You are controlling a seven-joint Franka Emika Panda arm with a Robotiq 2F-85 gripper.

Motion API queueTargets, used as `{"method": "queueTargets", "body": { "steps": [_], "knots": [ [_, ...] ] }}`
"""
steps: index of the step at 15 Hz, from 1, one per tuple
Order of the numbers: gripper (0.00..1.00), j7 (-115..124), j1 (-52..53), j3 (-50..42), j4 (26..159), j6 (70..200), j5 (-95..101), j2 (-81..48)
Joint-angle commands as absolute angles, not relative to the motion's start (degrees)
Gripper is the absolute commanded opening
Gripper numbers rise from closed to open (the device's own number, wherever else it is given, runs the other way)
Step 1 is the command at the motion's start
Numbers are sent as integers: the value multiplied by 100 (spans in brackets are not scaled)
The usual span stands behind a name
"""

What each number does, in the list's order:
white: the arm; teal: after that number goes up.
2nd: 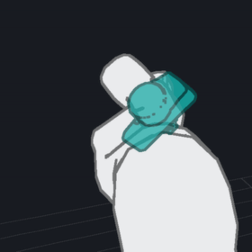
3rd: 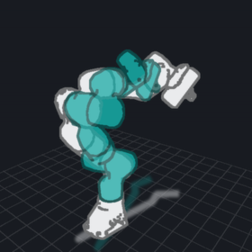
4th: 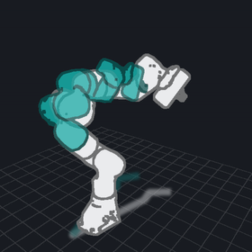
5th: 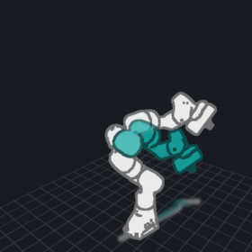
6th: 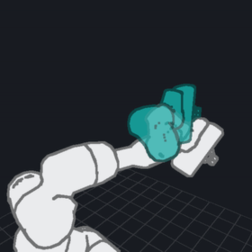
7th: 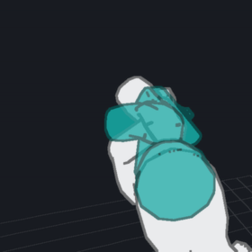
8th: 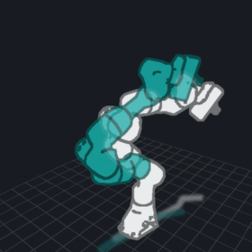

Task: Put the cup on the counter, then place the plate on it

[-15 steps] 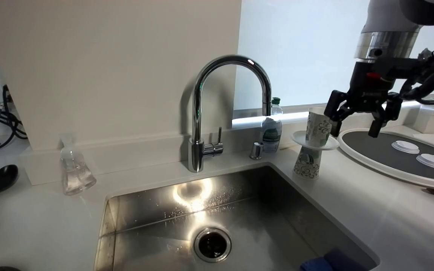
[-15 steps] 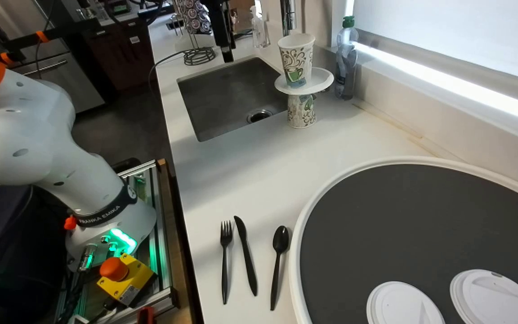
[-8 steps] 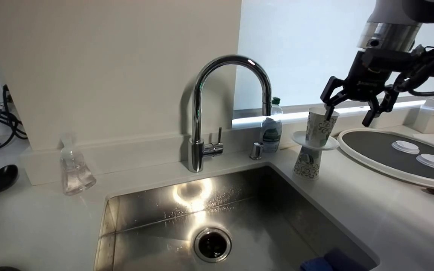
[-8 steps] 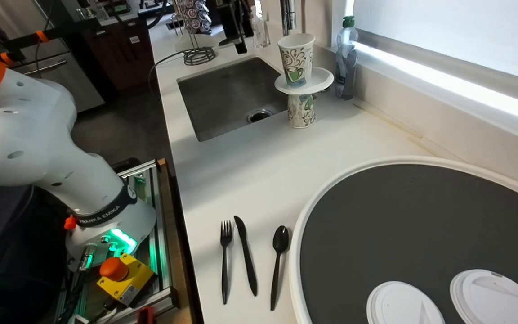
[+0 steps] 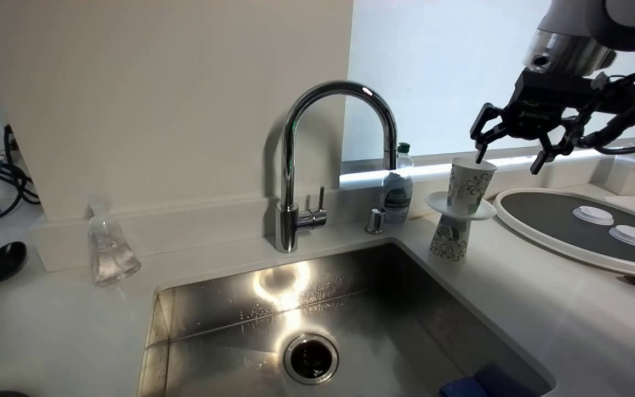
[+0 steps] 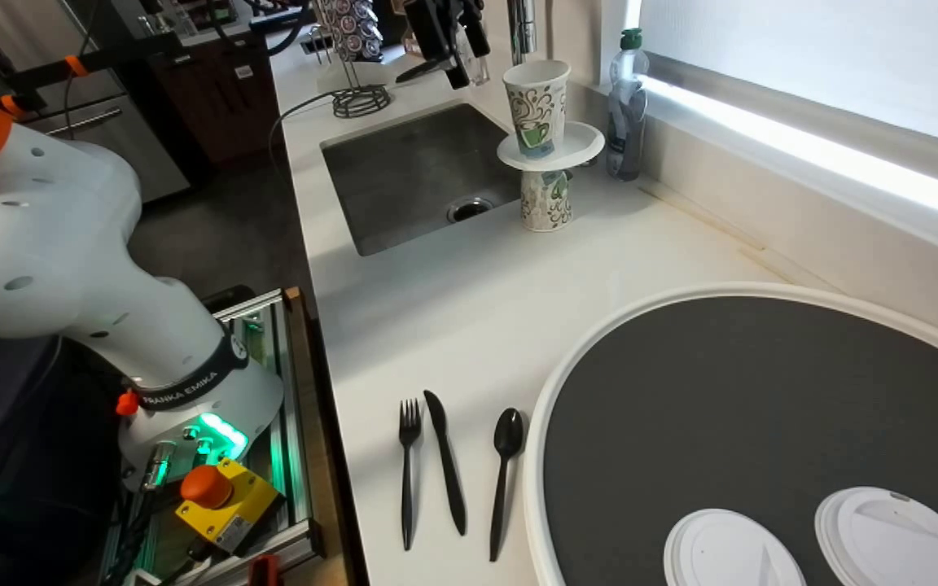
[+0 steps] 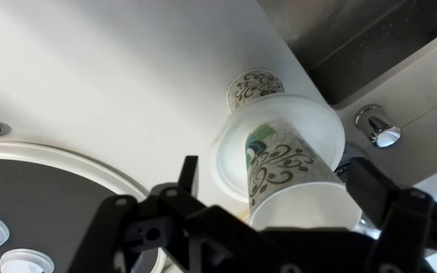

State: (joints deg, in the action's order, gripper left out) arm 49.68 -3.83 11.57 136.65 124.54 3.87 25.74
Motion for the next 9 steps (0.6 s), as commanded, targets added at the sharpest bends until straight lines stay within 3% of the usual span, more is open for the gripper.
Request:
{"method": "queueTargets", "body": {
  "steps": [1,9],
  "knots": [
    [100,5548,-553,1278,13755,12649,854,2539],
    [100,6066,-583,1148,13791,12977,1151,2340]
  ]
}}
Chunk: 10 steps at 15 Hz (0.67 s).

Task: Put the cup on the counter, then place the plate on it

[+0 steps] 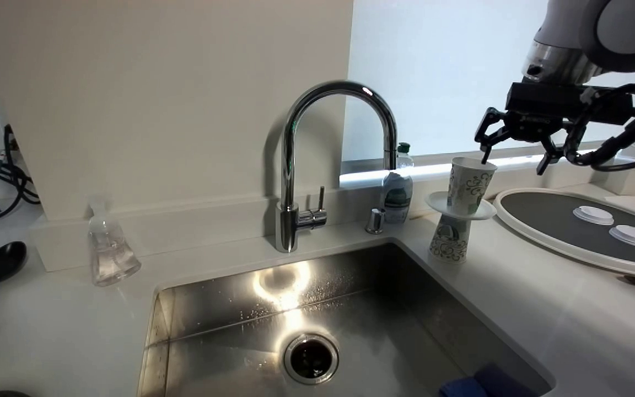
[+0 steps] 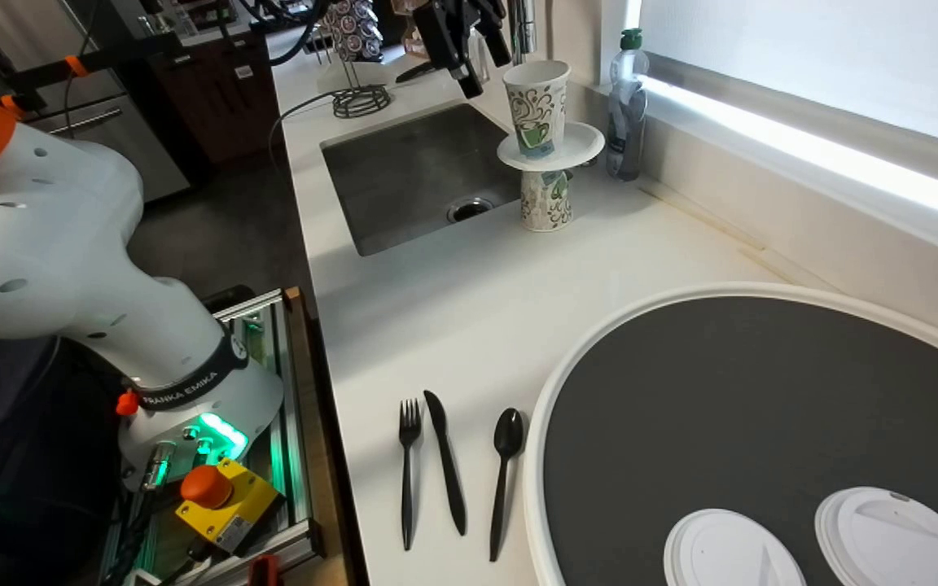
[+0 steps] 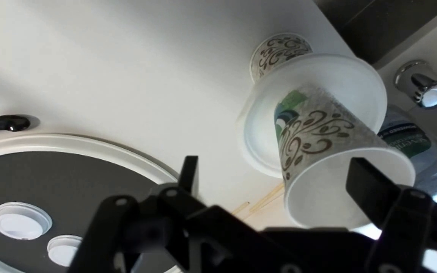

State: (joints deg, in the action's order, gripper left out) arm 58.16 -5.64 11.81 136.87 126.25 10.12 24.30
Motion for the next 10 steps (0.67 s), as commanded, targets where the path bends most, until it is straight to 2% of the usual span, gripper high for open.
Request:
{"method": "queueTargets", "body": {
  "steps": [1,5,6,7,10],
  "knots": [
    [100,6092,-590,1138,13798,13048,1161,2312],
    [100,6160,-604,1110,13807,13262,1196,2142],
    [83,6168,-605,1104,13802,13277,1197,2097],
    [72,6166,-600,1094,13805,13311,1199,2068],
    [49,6180,-589,1070,13806,13353,1211,1996]
  ]
}}
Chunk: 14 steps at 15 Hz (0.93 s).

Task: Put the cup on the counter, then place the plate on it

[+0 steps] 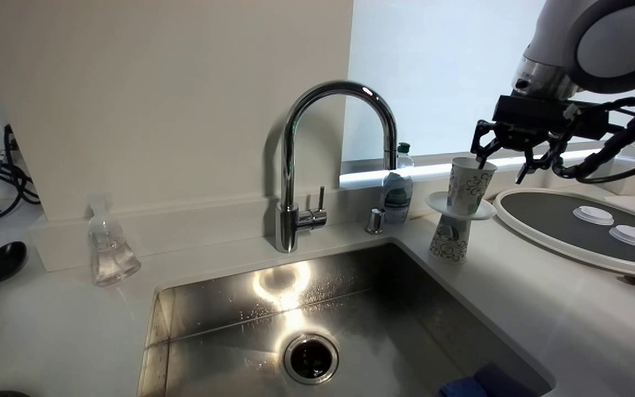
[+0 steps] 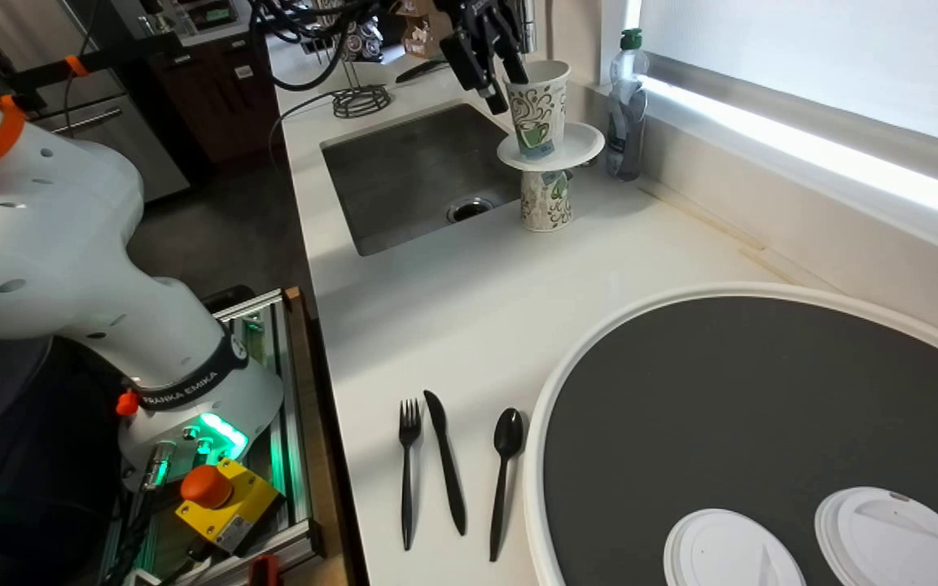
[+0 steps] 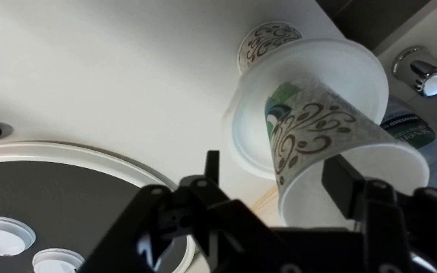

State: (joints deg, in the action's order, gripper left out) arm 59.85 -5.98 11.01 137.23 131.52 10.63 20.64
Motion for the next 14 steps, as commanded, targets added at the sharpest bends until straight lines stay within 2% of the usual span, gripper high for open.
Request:
{"method": "queueTargets", "body": {
  "steps": [1,5,7,14],
  "knots": [
    [42,6186,-585,1064,13806,13356,1215,1983],
    [11,6204,-575,1043,13806,13381,1215,1949],
    [0,6211,-571,1040,13805,13390,1217,1936],
    [1,6253,-567,1050,13812,13554,1210,1968]
  ]
}}
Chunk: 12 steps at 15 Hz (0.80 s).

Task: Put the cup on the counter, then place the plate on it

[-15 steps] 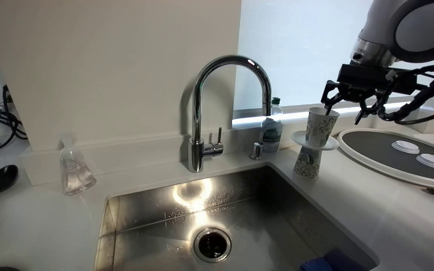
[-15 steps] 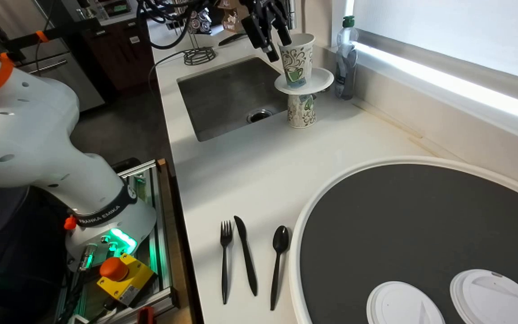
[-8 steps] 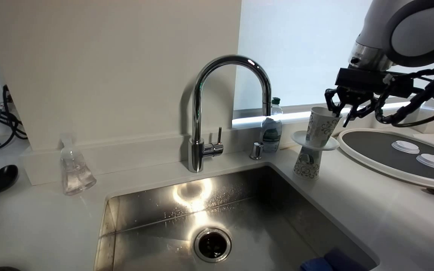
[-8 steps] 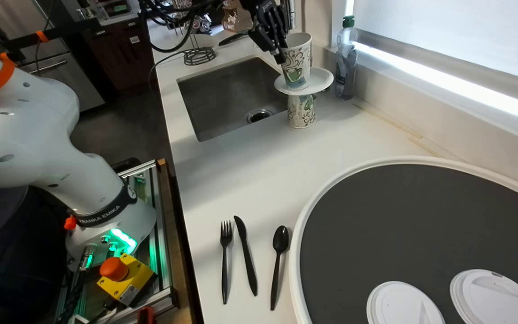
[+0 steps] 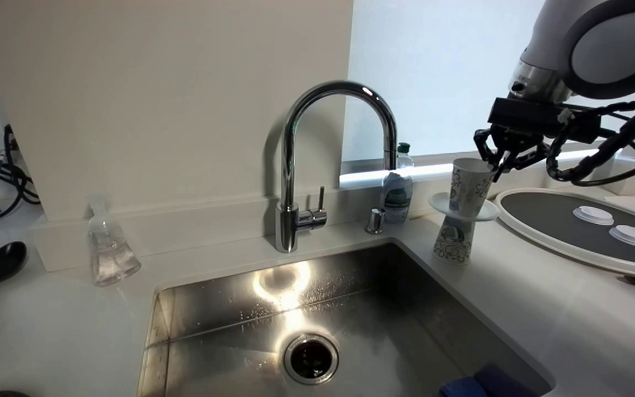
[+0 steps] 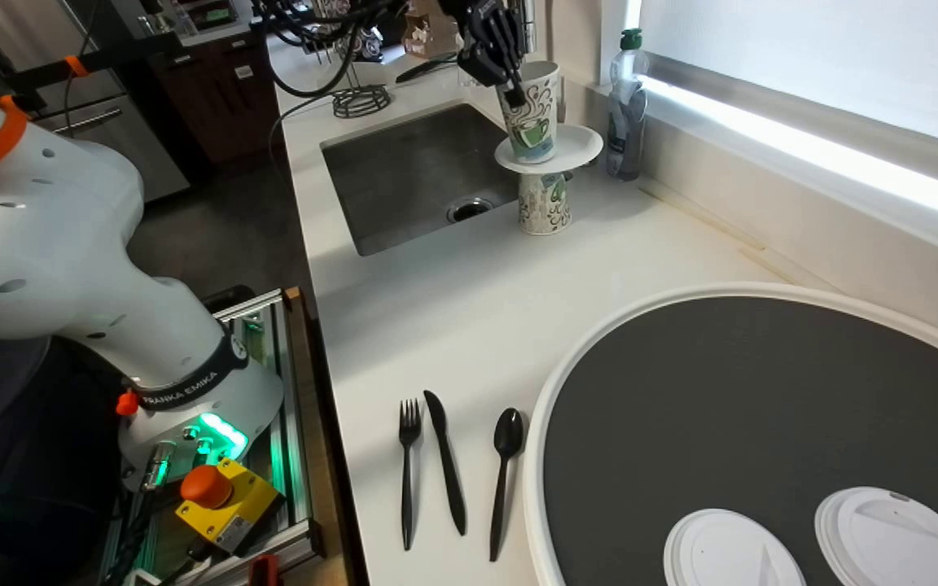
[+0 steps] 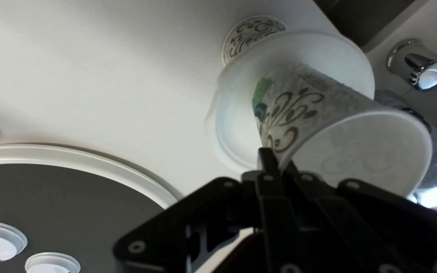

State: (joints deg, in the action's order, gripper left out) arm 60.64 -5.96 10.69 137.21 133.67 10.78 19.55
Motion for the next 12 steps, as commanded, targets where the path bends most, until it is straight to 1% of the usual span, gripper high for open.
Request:
{"method": "queueTargets", "body": {
  "steps": [1,12],
  "knots": [
    [1,6258,-568,1050,13811,13551,1211,1982],
    [1,6333,-670,957,13888,13396,1210,2519]
  ]
}}
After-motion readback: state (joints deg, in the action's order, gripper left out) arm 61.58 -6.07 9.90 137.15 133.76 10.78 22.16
